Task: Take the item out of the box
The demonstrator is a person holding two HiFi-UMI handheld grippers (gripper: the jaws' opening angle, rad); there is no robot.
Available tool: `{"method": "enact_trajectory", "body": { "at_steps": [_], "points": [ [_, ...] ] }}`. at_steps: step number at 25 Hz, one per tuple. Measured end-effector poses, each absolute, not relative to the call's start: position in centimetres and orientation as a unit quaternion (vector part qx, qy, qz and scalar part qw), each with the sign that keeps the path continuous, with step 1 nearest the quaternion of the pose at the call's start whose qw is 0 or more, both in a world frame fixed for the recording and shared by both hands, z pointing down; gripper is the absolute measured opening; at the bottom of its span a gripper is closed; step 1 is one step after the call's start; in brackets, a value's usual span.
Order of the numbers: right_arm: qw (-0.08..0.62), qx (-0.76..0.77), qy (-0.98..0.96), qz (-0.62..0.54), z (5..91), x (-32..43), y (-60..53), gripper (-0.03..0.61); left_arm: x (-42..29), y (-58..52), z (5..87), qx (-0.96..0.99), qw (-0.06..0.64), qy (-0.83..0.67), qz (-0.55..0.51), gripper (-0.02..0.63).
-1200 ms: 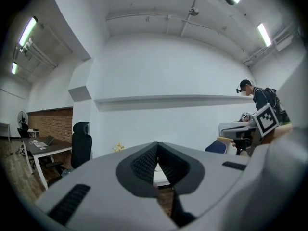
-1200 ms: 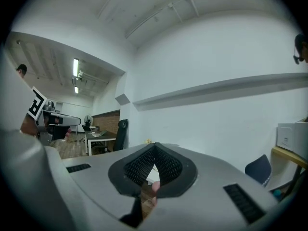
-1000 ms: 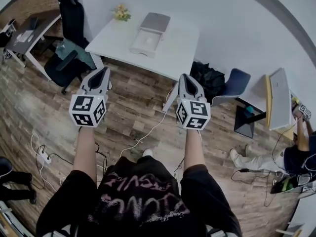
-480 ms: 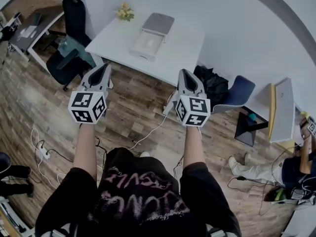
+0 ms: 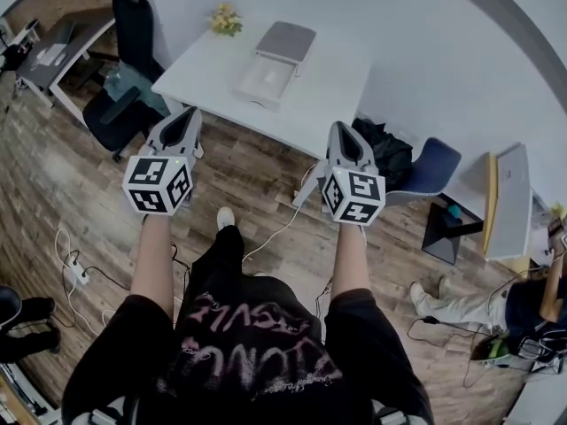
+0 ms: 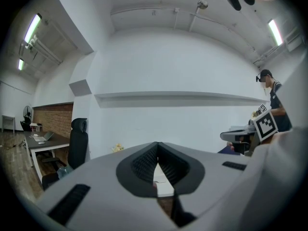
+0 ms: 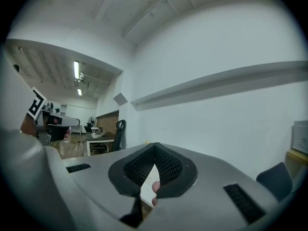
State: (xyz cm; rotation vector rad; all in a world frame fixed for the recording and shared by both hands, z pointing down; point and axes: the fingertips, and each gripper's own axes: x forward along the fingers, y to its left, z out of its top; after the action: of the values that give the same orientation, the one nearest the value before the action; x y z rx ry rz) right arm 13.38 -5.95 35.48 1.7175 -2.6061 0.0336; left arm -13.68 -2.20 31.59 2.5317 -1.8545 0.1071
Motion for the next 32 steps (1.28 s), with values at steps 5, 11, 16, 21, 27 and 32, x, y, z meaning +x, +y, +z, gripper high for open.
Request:
{"method": "enact_trajectory", "body": {
  "at_steps": [5, 11, 16, 21, 27, 32],
  "points": [
    [0.013, 0.557, -0.830, 0.012, 35.8, 13.7, -8.1, 0.009, -13.4, -4.9, 32.0, 0.812, 0.005, -0.582, 0.031, 0.003],
    [0.023, 0.562, -0.827, 0.008, 35.9, 13.1, -11.4, 0.009, -13.5, -8.5, 32.7, 0.821, 0.015, -0.570, 0.033, 0.002],
    [0.033, 0.569, -0.822, 0.010, 36.7, 12.7, -14.7, 0.009, -13.9, -12.3, 33.9, 0.825, 0.024, -0.564, 0.040, 0.003],
    [0.035, 0.579, -0.814, 0.021, 37.5, 12.4, -18.2, 0.009, -14.1, -16.4, 34.4, 0.831, 0.029, -0.553, 0.046, 0.003],
    [0.037, 0.586, -0.810, 0.021, 37.2, 11.5, -22.8, 0.009, -14.7, -21.5, 34.8, 0.840, 0.036, -0.538, 0.060, 0.003],
    [0.046, 0.594, -0.803, 0.021, 37.2, 10.4, -26.0, 0.009, -15.6, -25.4, 34.8, 0.847, 0.039, -0.526, 0.067, 0.002]
  ]
}}
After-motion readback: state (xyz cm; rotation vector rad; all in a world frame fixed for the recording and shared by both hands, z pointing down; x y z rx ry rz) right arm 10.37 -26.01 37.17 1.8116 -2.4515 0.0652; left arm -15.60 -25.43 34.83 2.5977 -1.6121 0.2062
